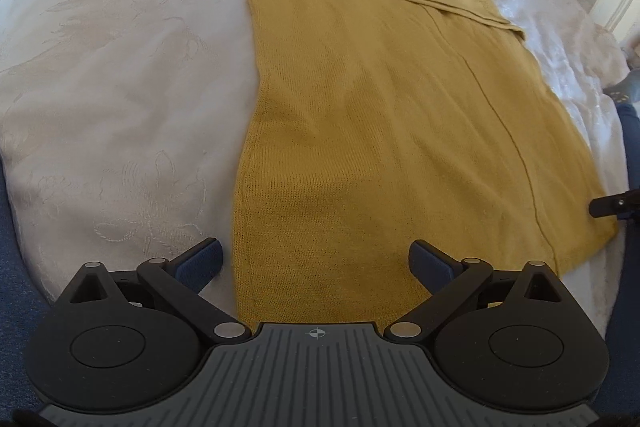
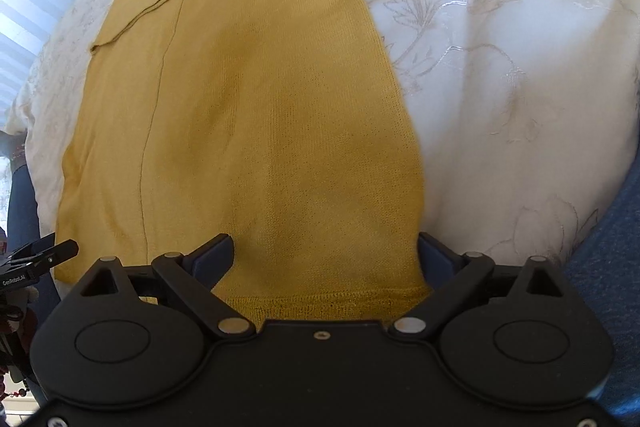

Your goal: Fold small clothes

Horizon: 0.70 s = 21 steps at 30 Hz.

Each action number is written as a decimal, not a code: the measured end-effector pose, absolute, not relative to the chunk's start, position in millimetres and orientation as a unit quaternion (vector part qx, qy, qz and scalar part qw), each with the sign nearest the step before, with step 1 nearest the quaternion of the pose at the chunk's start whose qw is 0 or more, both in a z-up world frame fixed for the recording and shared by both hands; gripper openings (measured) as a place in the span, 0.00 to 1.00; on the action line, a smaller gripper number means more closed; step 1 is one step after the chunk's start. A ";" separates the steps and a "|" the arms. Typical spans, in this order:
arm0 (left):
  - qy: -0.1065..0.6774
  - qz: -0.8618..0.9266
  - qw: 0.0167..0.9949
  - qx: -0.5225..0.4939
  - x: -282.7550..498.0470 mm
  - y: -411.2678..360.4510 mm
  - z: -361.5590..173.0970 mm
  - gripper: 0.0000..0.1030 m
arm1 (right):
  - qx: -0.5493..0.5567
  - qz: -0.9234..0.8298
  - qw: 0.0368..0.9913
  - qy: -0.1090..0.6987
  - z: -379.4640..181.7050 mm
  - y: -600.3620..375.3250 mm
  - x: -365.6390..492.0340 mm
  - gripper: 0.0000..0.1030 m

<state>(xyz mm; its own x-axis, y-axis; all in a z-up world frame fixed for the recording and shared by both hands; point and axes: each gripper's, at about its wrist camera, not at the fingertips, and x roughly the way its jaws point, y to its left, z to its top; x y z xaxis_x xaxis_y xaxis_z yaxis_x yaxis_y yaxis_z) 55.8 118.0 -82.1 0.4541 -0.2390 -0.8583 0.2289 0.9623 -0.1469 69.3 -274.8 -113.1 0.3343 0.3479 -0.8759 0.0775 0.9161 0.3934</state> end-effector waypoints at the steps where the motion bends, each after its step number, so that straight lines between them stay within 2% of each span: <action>1: 0.510 -0.135 0.849 0.001 57.3 115.6 -84.6 0.98 | 0.184 0.088 0.794 0.572 -114.3 -273.3 69.9 0.97; 9: 0.518 -0.122 0.846 0.026 63.4 104.7 -92.9 0.99 | 0.179 0.097 0.792 0.575 -119.2 -265.4 74.5 1.00; 17: 0.511 -0.123 0.850 0.015 59.6 111.6 -90.3 0.98 | 0.247 0.093 0.802 0.536 -113.4 -286.8 67.6 0.98; 19: 0.506 -0.118 0.854 0.018 56.0 112.7 -85.1 0.82 | 0.242 0.093 0.814 0.519 -104.4 -286.6 65.8 0.95; 21: 0.505 -0.117 0.855 0.019 52.2 113.4 -79.6 0.75 | 0.244 0.095 0.826 0.499 -94.2 -288.6 63.4 0.93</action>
